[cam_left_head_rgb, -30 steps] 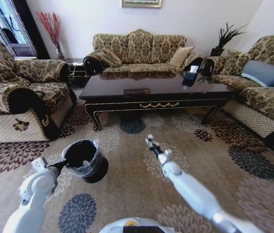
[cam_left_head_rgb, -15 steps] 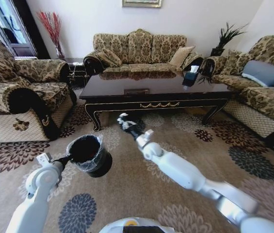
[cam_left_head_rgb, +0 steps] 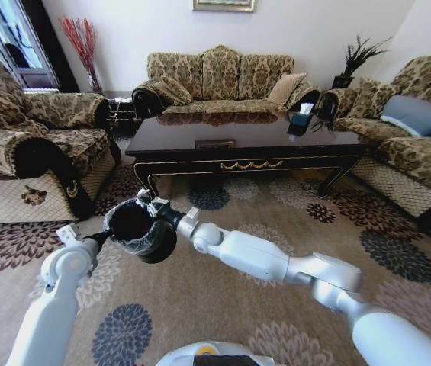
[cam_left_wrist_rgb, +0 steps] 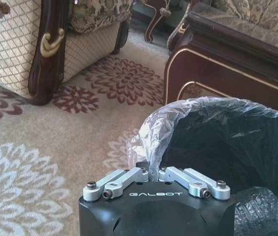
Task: Move to the front of the table and pick up the trash from the floor, then place it into the trash bin.
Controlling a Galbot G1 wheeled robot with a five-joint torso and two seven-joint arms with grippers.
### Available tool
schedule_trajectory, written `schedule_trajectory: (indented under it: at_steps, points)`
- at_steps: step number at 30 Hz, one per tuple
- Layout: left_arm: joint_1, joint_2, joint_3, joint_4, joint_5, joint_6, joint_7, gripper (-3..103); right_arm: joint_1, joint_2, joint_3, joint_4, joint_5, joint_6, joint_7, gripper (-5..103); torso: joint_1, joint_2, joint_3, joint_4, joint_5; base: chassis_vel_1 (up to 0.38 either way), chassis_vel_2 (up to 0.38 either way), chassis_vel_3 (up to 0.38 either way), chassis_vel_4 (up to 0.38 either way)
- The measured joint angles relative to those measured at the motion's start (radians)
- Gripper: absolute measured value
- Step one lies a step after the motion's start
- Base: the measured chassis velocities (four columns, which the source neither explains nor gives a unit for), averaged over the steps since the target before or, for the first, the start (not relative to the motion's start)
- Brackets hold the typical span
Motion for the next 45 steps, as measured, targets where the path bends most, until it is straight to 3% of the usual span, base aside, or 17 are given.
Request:
schedule_trajectory:
  at_steps: [1, 3, 5, 8, 14, 17, 21, 23, 25, 29, 35, 45]
  points:
    - [0.0, 0.004, -0.007, -0.004, -0.003, 0.0, 0.0, 3, -0.006, -0.007, -0.006, 0.0, -0.002, -0.004, 0.0, -3, 0.0, 0.0, 0.0, 0.0, 0.0001, 0.0, 0.0, 0.0, 0.0]
    - [0.003, 0.009, -0.016, -0.009, -0.006, 0.0, 0.0, 3, -0.015, -0.018, -0.008, 0.005, -0.003, -0.009, 0.0, 7, 0.0, 0.0, 0.0, 0.0001, 0.0002, 0.0, 0.0, 0.0, 0.0]
    - [0.004, 0.01, -0.018, -0.01, -0.006, 0.0, 0.001, 3, -0.021, -0.023, -0.007, 0.006, -0.005, -0.011, -0.002, 7, 0.0, 0.0, 0.0, 0.0001, 0.0003, 0.0, 0.0, 0.0, 0.0]
    - [0.008, 0.011, -0.021, -0.014, -0.007, 0.0, 0.001, 3, -0.043, -0.042, 0.01, 0.007, -0.018, -0.012, -0.011, 22, 0.0, 0.0, 0.0, 0.0001, 0.0002, 0.0, 0.0, 0.0, 0.0]
    - [0.013, 0.012, -0.023, -0.015, -0.007, 0.0, 0.001, 3, -0.074, -0.078, 0.04, 0.007, -0.046, -0.011, -0.028, 38, 0.0, 0.0, 0.0, 0.0, 0.0003, 0.0, 0.0, 0.0, 0.0]
    - [0.014, 0.015, -0.026, -0.009, -0.007, 0.0, 0.001, 3, -0.096, -0.105, 0.069, 0.012, -0.049, -0.009, -0.034, 55, 0.0, 0.0, 0.0, 0.0001, 0.0005, 0.0, 0.0, 0.0, 0.0]
    - [0.015, 0.015, -0.027, 0.001, -0.006, 0.0, 0.004, 3, -0.11, -0.135, 0.096, 0.014, -0.049, -0.005, -0.047, 61, 0.0, 0.0, 0.0, 0.0001, 0.0004, 0.0, 0.0, 0.0, 0.0]
    - [0.015, 0.013, -0.027, 0.01, -0.002, 0.0, 0.005, 3, -0.121, -0.153, 0.115, 0.02, -0.049, -0.004, -0.048, 77, 0.0, 0.0, 0.0, -0.0001, 0.0004, 0.0, 0.0, 0.0, 0.0]
    - [0.015, 0.011, -0.027, 0.015, 0.0, 0.0, 0.005, 3, -0.13, -0.159, 0.128, 0.021, -0.047, -0.005, -0.047, 77, 0.0, 0.0, 0.0, 0.0, 0.0004, 0.0, 0.0, 0.0, 0.0]
    - [0.007, 0.0, -0.02, 0.051, 0.011, 0.0, 0.006, 3, -0.198, -0.164, 0.211, 0.002, -0.039, -0.024, -0.001, 97, 0.0, 0.0, 0.0, 0.0004, 0.0005, 0.0, 0.0, 0.0, 0.0]
    - [-0.003, -0.021, 0.004, 0.105, 0.051, -0.008, 0.022, 3, -0.27, -0.152, 0.328, -0.071, -0.109, -0.06, 0.037, 100, 0.0, 0.0, 0.0, 0.0001, 0.0004, 0.0, 0.0, 0.0, 0.0]
    - [-0.104, -0.111, 0.143, 0.321, 0.147, -0.076, 0.059, 3, -0.429, -0.173, 0.552, -0.126, -0.17, -0.091, 0.103, 100, 0.0, 0.0, 0.0, -0.0002, 0.0004, 0.0, 0.0, 0.0, 0.0]
